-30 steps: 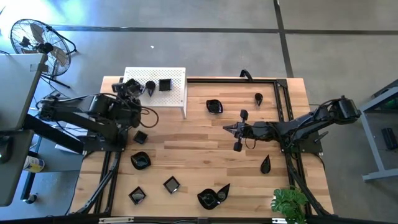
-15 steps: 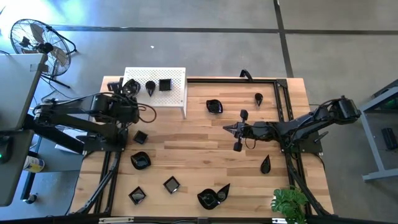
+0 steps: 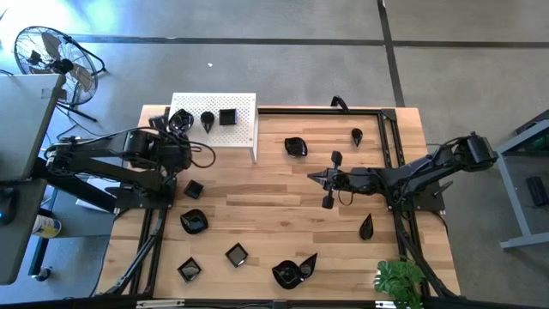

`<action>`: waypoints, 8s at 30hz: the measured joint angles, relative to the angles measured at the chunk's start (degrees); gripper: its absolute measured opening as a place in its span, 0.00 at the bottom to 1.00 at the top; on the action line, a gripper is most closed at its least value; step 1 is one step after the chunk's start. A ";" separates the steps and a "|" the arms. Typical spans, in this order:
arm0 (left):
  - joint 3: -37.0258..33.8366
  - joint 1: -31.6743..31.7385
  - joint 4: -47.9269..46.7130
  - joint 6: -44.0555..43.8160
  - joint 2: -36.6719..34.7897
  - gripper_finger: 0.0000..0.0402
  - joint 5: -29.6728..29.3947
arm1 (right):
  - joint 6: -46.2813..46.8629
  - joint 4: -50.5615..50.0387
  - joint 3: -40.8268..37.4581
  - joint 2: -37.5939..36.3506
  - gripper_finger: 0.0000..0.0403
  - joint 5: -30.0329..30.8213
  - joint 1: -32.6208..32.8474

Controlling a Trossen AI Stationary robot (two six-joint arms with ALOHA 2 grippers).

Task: Pick & Place Mini shaped plates
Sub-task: Stack the black leaf shaped plate on top of the stacked black leaf shaped plates on the shelf, then stack the top black square plate on top of the stacked black square plates on the shelf

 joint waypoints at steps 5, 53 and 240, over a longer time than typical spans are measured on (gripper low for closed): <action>0.01 0.00 1.46 0.10 0.01 0.00 1.95 | 0.00 0.00 0.00 0.00 0.00 0.00 -0.02; -0.93 27.17 29.70 -5.70 -0.74 0.00 21.21 | 0.68 2.35 0.00 0.00 0.00 -4.09 -0.01; -22.62 -11.65 33.80 -64.44 24.90 0.11 38.83 | 2.56 3.82 -0.02 -0.02 0.00 -13.42 -0.02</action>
